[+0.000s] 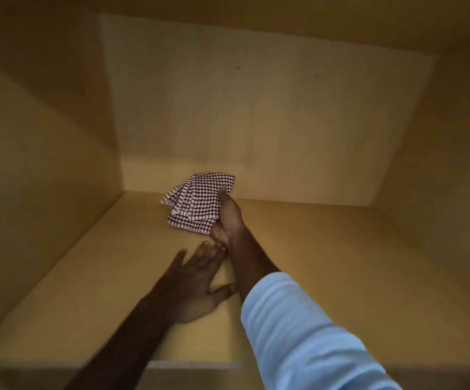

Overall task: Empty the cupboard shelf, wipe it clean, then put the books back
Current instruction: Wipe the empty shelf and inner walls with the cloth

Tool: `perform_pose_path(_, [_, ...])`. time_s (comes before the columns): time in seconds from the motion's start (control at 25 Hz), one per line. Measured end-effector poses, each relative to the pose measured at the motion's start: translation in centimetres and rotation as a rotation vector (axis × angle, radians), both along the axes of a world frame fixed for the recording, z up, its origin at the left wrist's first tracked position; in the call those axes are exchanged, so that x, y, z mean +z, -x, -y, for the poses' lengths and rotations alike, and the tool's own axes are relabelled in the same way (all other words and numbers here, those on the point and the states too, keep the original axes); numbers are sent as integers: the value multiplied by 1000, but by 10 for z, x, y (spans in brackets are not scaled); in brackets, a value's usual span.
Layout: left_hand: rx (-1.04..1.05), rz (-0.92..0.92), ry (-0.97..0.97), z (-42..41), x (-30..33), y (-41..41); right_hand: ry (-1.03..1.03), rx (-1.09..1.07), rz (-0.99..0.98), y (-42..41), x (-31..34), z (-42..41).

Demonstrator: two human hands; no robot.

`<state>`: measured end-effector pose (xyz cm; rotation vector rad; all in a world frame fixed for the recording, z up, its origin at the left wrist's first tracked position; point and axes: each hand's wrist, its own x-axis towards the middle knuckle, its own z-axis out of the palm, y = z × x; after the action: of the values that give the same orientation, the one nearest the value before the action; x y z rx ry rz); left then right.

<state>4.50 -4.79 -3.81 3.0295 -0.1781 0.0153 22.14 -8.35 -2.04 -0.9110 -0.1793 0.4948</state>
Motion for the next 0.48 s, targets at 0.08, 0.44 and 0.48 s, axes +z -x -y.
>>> perform_pose_path(0.08, [-22,0,29,33,-5,-14,-30,-150,41,-25,-10,69])
perform_pose_path(0.44, [-267,-32,24,151,-11,-65,1636,-869,878,-90,8,378])
perform_pose_path(0.48, [-264,-35,26,149,-10,-64,1774,-635,779,-99,-3,389])
